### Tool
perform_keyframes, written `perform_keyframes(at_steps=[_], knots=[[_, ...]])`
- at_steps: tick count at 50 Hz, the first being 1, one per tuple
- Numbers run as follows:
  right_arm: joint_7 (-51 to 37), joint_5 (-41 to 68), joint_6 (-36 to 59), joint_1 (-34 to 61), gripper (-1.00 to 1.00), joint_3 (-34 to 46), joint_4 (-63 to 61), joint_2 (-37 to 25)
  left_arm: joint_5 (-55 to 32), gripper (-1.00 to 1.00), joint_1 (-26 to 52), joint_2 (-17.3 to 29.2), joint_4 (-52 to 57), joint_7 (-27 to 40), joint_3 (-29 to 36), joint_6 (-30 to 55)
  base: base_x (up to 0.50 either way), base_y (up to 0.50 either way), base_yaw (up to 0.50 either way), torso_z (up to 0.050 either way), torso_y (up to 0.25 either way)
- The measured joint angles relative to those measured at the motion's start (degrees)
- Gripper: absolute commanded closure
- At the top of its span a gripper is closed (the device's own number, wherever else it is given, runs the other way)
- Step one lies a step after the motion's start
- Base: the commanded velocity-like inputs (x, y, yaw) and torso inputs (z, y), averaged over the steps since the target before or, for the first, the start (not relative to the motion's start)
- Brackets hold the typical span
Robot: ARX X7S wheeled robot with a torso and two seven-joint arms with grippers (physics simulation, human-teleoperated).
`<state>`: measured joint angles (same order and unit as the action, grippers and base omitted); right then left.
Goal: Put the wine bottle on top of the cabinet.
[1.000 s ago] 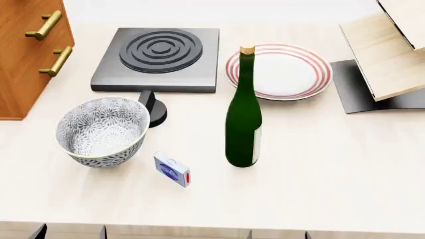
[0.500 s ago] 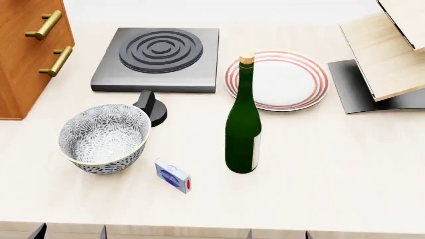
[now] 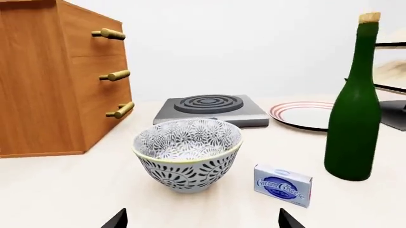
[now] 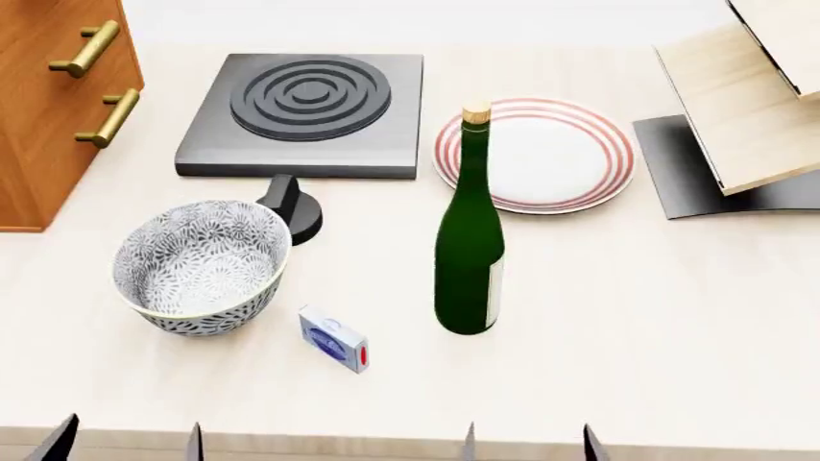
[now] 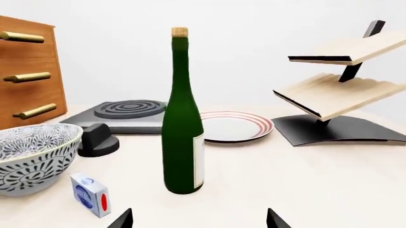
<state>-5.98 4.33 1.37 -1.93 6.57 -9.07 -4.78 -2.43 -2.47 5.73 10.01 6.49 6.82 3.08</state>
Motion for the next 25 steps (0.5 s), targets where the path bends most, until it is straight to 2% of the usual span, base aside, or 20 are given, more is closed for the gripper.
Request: perform_keyframes(at_steps=[25], knots=[[-2.9, 2.7, 13.5, 0.6, -1.00, 2.4, -24.9, -2.3, 0.2, -1.00, 0.0, 2.2, 24.8, 1.8, 3.7, 13.0, 0.00, 0.00, 0.00, 0.000, 0.000]])
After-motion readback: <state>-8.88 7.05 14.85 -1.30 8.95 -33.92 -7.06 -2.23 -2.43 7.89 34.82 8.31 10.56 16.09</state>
